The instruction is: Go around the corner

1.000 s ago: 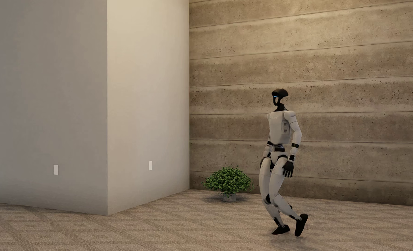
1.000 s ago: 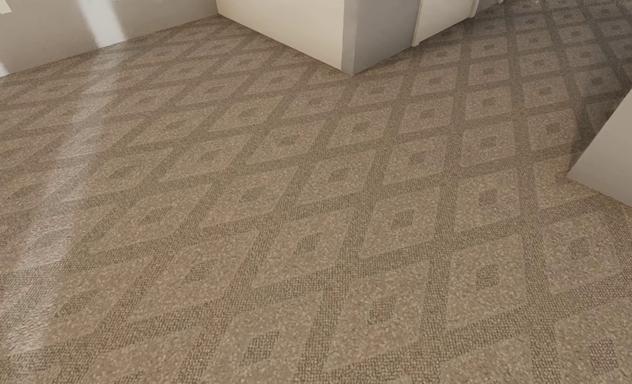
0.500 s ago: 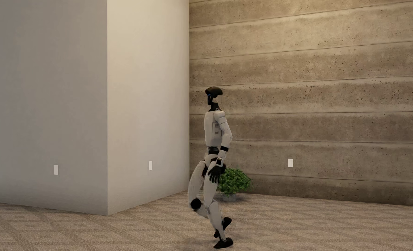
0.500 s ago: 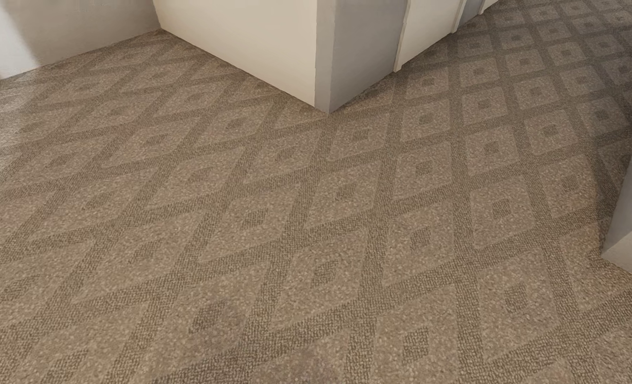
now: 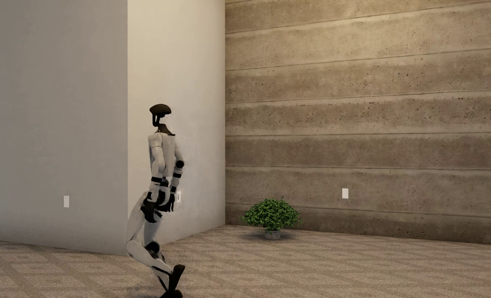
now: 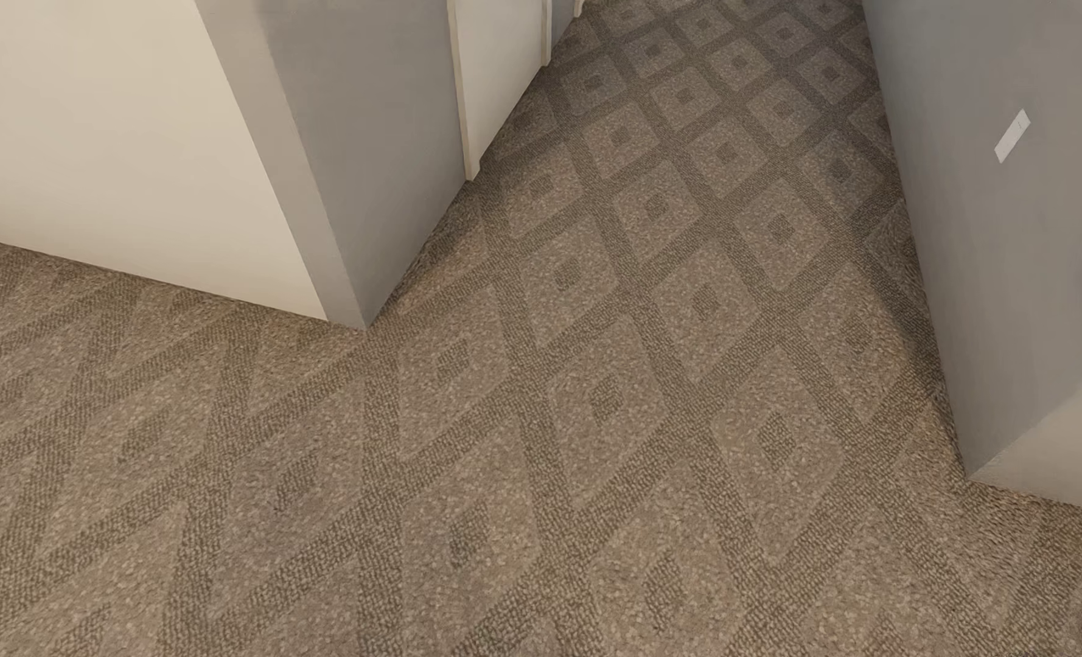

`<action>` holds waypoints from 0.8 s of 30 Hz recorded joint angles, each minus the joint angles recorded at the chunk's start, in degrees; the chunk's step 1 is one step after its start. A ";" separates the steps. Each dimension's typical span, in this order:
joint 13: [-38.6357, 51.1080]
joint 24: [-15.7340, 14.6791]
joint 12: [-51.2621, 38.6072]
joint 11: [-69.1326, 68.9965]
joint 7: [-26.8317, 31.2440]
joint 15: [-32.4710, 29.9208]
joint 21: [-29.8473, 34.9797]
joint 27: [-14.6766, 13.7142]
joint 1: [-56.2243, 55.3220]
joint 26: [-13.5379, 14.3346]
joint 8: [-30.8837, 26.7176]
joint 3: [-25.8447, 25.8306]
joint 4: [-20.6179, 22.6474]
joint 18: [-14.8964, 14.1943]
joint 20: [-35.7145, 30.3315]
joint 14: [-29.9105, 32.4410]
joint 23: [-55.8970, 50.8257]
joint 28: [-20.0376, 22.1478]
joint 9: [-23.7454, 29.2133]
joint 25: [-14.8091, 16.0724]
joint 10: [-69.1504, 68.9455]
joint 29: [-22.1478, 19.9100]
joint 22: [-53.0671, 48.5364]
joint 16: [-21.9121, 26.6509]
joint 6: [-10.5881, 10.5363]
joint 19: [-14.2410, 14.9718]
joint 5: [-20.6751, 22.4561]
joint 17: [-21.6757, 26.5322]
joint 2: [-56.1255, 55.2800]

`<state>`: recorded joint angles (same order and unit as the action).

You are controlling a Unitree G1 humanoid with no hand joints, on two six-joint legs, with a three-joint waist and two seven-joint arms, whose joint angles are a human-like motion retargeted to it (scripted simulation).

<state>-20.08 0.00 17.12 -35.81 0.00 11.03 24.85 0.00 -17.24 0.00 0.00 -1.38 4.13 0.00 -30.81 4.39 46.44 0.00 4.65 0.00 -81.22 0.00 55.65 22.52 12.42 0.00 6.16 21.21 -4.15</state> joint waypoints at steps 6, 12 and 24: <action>5.38 0.00 7.36 7.74 0.00 -12.74 -3.20 0.00 -16.34 0.00 0.00 11.27 -4.27 0.00 -1.26 -18.50 -18.79 0.00 -2.51 0.00 55.31 0.00 -0.37 -2.63 -2.31 0.00 -9.38 2.48 21.61; 3.33 0.00 0.19 -31.46 0.00 -25.09 -0.94 0.00 -15.47 0.00 0.00 6.74 6.31 0.00 0.80 5.55 -2.15 0.00 -2.35 0.00 36.14 0.00 1.78 0.20 0.71 0.00 -15.29 -0.88 8.24; -5.96 0.00 -15.89 -7.48 0.00 -1.78 -2.10 0.00 40.20 0.00 0.00 -20.91 -4.19 0.00 11.50 -10.07 13.68 0.00 -1.51 0.00 45.16 0.00 -17.95 3.09 -9.04 0.00 -14.76 3.23 -29.93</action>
<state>-26.03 0.00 1.23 -43.29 0.00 9.25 22.75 0.00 22.96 0.00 0.00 -22.29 -0.07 0.00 -19.31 -5.68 60.13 0.00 3.14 0.00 -36.06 0.00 37.71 25.61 3.38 0.00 -8.60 24.44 -34.08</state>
